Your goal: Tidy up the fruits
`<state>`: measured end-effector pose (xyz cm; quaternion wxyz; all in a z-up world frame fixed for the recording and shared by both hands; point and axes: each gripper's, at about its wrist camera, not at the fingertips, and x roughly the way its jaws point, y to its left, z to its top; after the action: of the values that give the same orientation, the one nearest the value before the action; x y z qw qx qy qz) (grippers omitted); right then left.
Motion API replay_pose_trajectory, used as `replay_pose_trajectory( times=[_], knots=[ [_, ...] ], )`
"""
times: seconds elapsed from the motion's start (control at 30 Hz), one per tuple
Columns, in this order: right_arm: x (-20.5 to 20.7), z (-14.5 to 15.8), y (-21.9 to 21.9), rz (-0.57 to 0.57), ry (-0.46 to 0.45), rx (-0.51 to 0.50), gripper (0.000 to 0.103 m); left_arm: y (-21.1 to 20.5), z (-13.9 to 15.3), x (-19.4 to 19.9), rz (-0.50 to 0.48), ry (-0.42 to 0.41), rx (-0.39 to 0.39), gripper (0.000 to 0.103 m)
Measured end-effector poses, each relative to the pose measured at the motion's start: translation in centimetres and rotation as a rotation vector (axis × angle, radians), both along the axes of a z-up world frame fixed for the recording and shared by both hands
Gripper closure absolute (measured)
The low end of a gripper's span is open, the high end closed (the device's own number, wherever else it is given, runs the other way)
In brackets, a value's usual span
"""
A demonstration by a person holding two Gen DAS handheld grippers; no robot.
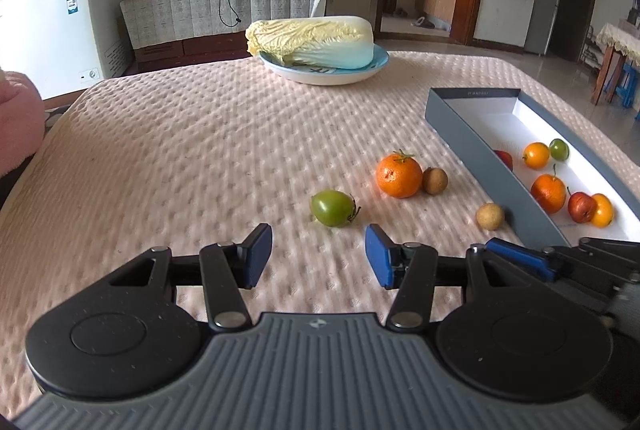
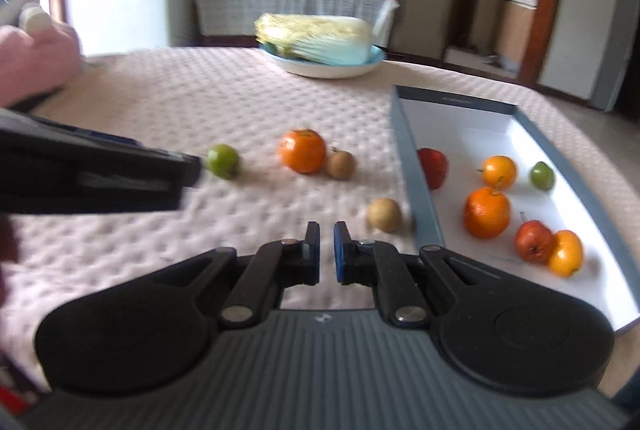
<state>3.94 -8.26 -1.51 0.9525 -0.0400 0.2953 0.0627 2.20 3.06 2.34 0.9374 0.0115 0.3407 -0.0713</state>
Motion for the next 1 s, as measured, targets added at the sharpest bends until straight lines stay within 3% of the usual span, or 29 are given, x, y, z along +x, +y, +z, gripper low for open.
replay_pose_trajectory(
  times=[0.1, 0.17, 0.3, 0.47, 0.67, 0.7, 0.8, 1.0],
  knots=[
    [-0.5, 0.7, -0.9, 0.044, -0.001, 0.071, 0.093, -0.4, -0.6, 0.8, 0.001, 0.015, 0.007, 0.045],
    [-0.8, 1.0, -1.2, 0.054, -0.027, 0.061, 0.093, -0.8, -1.0, 1.4, -0.004, 0.016, 0.017, 0.045],
    [-1.4, 0.8, 0.0, -0.031, -0.139, -0.144, 0.09, -1.5, -1.8, 2.8, -0.006, 0.028, 0.025, 0.045],
    [-0.2, -0.8, 1.9, -0.039, -0.132, -0.352, 0.091, -2.4, -2.8, 3.8, -0.025, 0.039, 0.06, 0.045],
    [1.9, -1.8, 1.6, -0.062, -0.035, -0.399, 0.091, -2.1, -3.2, 4.6, -0.022, 0.043, 0.042, 0.045],
    [2.0, -1.9, 1.8, -0.057, -0.026, -0.404, 0.09, -2.1, -3.2, 4.7, -0.022, 0.042, 0.039, 0.045],
    [1.9, -2.4, 2.7, -0.038, -0.034, -0.469, 0.063, -2.0, -3.2, 4.9, -0.02, 0.042, 0.028, 0.045],
    [2.7, -2.5, 3.5, -0.028, -0.03, -0.51, 0.063, -2.0, -3.3, 5.2, -0.029, 0.035, 0.02, 0.045]
  ],
)
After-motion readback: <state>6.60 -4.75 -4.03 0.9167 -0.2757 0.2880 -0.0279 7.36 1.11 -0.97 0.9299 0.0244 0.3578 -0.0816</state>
